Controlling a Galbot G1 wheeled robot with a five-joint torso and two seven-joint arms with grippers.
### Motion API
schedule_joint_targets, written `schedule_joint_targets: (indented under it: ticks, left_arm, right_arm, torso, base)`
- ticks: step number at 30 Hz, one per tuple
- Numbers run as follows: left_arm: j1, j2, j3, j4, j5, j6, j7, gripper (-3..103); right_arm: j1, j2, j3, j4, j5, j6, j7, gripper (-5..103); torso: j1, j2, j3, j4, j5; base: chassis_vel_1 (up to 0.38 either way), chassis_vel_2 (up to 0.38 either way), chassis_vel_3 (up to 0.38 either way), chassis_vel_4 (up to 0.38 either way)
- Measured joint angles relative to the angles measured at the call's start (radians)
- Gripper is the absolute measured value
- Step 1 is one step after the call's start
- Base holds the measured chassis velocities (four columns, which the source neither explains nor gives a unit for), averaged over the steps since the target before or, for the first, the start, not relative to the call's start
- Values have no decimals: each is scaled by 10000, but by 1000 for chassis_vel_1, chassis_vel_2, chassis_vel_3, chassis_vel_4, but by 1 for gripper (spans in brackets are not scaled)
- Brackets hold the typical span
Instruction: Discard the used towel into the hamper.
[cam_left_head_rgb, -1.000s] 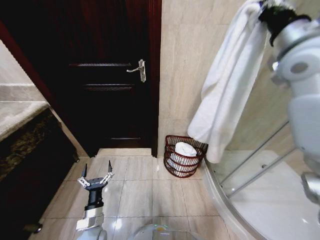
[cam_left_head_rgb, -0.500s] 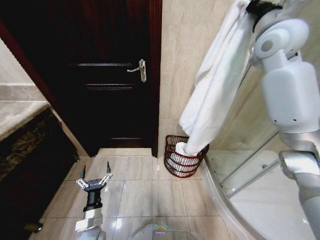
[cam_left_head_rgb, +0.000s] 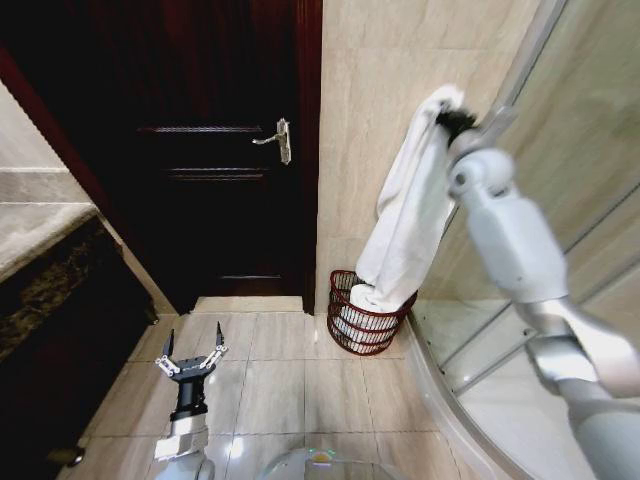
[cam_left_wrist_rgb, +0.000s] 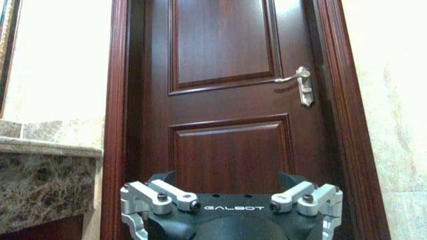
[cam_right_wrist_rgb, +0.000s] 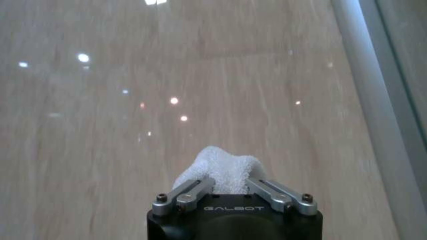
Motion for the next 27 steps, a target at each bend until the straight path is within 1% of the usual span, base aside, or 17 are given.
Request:
schedule_joint_targets:
  ticks: [1, 3, 4, 6, 7, 11, 17, 18, 20, 22, 24, 27]
  left_arm:
    - [12, 0, -5, 3, -5, -22, 0, 100]
    - [49, -1, -26, 54, -21, -98, 0, 100]
    - [49, -1, -26, 54, -21, -98, 0, 100]
    - [71, -1, -44, 138, -49, -219, -1, 100]
    - [71, -1, -44, 138, -49, -219, -1, 100]
    - [90, -1, -41, 209, -116, -349, -1, 100]
    - [118, -1, -18, 253, -119, -470, -1, 100]
    - [145, -1, -25, 248, -132, -493, -1, 100]
    - [221, -1, -84, 191, -214, -575, -12, 100]
    - [258, 0, -113, 172, -249, -615, -20, 100]
    - [312, -1, -140, 155, -282, -662, -27, 100]
    - [477, -1, -132, 150, -275, -790, -52, 100]
  right_arm:
    - [-296, 52, 97, 83, -125, 14, -36, 5]
    - [-1019, 184, 339, 177, -335, 53, -155, 5]
    - [-1019, 184, 339, 177, -335, 53, -155, 5]
    - [-1828, 351, 589, 209, -405, 146, -372, 5]
    - [-1828, 351, 589, 209, -405, 146, -372, 5]
    - [-2679, 693, 743, -170, -621, 615, -787, 5]
    - [-2931, 1046, 703, -267, -671, 688, -759, 5]
    - [-2852, 1144, 637, -275, -674, 687, -642, 5]
    - [-2615, 1279, 558, -280, -629, 655, -344, 5]
    - [-2620, 1309, 557, -296, -589, 640, -295, 5]
    - [-2758, 1335, 568, -374, -579, 629, -302, 5]
    - [-3438, 1463, 636, -864, -788, 604, -515, 5]
  torso:
    - [-1, 0, -1, -2, -4]
    - [-1, 0, -1, -3, 3]
    - [-1, 0, -1, -3, 3]
    - [-1, 0, 0, -4, 2]
    - [-1, 0, 0, -4, 2]
    - [-1, 0, 0, -3, 1]
    - [-1, 0, 0, -2, 2]
    - [-1, 0, 0, -3, 0]
    - [-1, 1, -1, 3, -5]
    - [-1, 1, -2, 3, -10]
    - [-1, 1, -2, 4, -9]
    - [-1, 0, 1, -2, 8]
  base:
    - [0, 0, 0, 0]
    - [0, 0, 0, 0]
    - [0, 0, 0, 0]
    - [0, 0, 0, 0]
    - [0, 0, 0, 0]
    - [0, 0, 0, 0]
    - [0, 0, 0, 0]
    - [0, 0, 0, 0]
    - [0, 0, 0, 0]
    - [0, 0, 0, 0]
    - [0, 0, 0, 0]
    - [0, 0, 0, 0]
